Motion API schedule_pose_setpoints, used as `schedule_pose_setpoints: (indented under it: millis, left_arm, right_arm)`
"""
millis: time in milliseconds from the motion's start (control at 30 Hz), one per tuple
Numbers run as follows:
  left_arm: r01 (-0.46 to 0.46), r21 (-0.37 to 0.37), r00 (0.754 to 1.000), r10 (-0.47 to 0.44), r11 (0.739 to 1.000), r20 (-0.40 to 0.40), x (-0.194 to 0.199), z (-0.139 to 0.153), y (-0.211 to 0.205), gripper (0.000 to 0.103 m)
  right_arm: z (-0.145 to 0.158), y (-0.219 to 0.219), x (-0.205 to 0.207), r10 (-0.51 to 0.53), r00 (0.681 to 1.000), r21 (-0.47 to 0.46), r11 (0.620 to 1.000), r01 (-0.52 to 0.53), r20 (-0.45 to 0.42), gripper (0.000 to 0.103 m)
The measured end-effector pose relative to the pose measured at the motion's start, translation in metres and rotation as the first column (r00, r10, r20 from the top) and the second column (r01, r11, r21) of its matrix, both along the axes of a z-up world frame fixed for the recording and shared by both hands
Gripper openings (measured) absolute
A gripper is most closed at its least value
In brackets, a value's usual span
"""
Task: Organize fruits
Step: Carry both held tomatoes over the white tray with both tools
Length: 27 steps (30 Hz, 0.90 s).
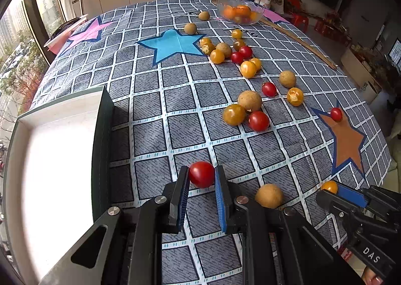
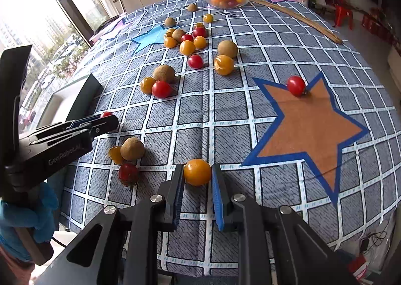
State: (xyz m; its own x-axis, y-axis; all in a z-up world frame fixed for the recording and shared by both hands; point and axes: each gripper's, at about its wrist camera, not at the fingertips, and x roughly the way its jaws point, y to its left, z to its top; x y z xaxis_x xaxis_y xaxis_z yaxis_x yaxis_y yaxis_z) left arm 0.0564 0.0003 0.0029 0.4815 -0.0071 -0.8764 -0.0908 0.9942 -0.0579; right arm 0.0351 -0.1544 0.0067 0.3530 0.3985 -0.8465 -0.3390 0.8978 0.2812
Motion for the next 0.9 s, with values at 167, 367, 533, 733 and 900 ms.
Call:
schedule_pose_setpoints:
  millis: [167, 367, 533, 733, 900]
  left_arm:
    - [-0.017, -0.012, 0.999, 0.017, 1.000, 0.038, -0.022, 0.018, 0.010, 0.022]
    - [-0.067, 0.007, 0.995, 0.066, 0.998, 0.073, -0.053, 0.036, 0.036, 0.021]
    - [-0.133, 0.045, 0.988, 0.129, 0.990, 0.082, -0.083, 0.041, 0.068, 0.022]
    - [-0.234, 0.065, 0.971, 0.231, 0.970, 0.059, -0.114, 0.030, 0.114, 0.022]
    - [-0.318, 0.065, 0.948, 0.317, 0.946, 0.025, -0.137, 0.015, 0.149, 0.022]
  right_arm:
    - [0.006, -0.005, -0.005, -0.002, 1.000, 0.022, 1.000, 0.002, -0.016, 0.023]
    - [0.021, 0.013, -0.015, 0.043, 0.999, 0.031, 0.999, -0.043, -0.002, 0.023]
    - [0.037, 0.047, -0.028, 0.120, 0.993, 0.044, 0.992, -0.120, 0.018, 0.023]
    - [0.049, 0.102, -0.044, 0.233, 0.972, 0.041, 0.971, -0.235, 0.037, 0.023]
    - [0.054, 0.154, -0.057, 0.331, 0.943, 0.038, 0.942, -0.333, 0.042, 0.023]
